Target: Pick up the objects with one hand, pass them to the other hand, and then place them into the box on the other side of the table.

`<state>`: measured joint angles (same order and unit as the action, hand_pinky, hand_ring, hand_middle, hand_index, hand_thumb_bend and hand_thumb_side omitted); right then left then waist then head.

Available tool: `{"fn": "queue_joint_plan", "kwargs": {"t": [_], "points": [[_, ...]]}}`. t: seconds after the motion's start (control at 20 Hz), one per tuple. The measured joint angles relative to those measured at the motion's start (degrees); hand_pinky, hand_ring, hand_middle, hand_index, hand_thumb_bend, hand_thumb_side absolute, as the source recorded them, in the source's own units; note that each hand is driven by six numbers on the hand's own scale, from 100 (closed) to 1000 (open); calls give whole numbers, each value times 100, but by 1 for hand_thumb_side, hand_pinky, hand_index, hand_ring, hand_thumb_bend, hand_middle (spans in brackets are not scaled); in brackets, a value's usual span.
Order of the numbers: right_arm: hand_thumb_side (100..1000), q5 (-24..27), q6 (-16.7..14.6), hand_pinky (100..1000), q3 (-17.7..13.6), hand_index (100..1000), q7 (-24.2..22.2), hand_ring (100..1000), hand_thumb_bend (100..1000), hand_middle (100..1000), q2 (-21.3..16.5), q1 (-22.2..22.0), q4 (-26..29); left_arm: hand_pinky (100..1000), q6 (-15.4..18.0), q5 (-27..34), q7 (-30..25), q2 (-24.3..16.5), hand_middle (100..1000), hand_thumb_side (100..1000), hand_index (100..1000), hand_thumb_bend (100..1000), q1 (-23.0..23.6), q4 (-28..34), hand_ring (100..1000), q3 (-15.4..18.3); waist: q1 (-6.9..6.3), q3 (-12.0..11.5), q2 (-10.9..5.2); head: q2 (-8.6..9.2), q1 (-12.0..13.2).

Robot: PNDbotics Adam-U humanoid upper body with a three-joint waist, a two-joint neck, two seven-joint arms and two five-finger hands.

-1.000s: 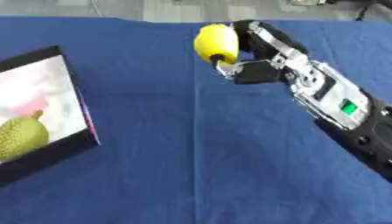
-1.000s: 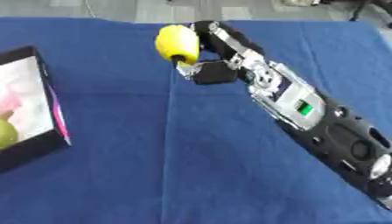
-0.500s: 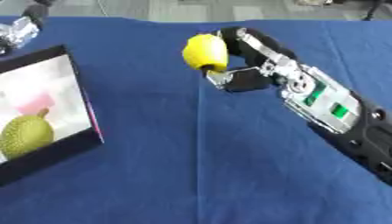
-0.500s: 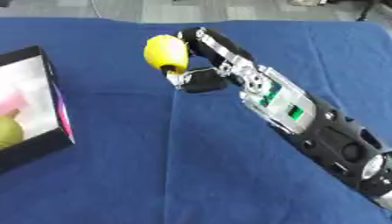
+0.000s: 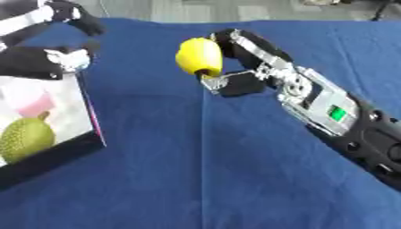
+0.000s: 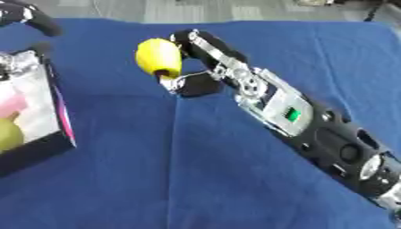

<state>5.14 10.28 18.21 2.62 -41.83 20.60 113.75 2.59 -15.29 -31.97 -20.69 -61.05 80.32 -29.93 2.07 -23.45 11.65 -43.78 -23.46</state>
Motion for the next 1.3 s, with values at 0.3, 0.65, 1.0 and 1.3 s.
{"fn": "queue_joint_plan", "kwargs": {"t": [0.3, 0.65, 1.0, 1.3], "points": [[100, -267, 59, 715, 95, 577, -62, 536, 100, 468, 74, 99, 0, 1000, 153, -417, -112, 320, 750, 445, 825, 100, -63, -150, 811, -111, 0, -20, 0, 0, -23], [100, -491, 87, 713, 173, 576, -168, 529, 100, 468, 126, 152, -3, 1000, 249, -781, -65, 629, 742, 451, 819, 166, -96, -272, 812, -137, 0, -23, 3, 0, -46], [100, -734, 31, 692, 260, 575, -308, 514, 100, 469, 140, 238, -5, 1000, 281, -1050, -30, 877, 747, 501, 823, 215, -102, -346, 817, -170, 0, -20, 9, 0, -49], [100, -864, -18, 690, 322, 574, -359, 508, 100, 468, 175, 269, -4, 1000, 321, -1312, 65, 1047, 753, 542, 834, 298, -100, -508, 834, -171, 0, -14, 10, 0, -53]]}}
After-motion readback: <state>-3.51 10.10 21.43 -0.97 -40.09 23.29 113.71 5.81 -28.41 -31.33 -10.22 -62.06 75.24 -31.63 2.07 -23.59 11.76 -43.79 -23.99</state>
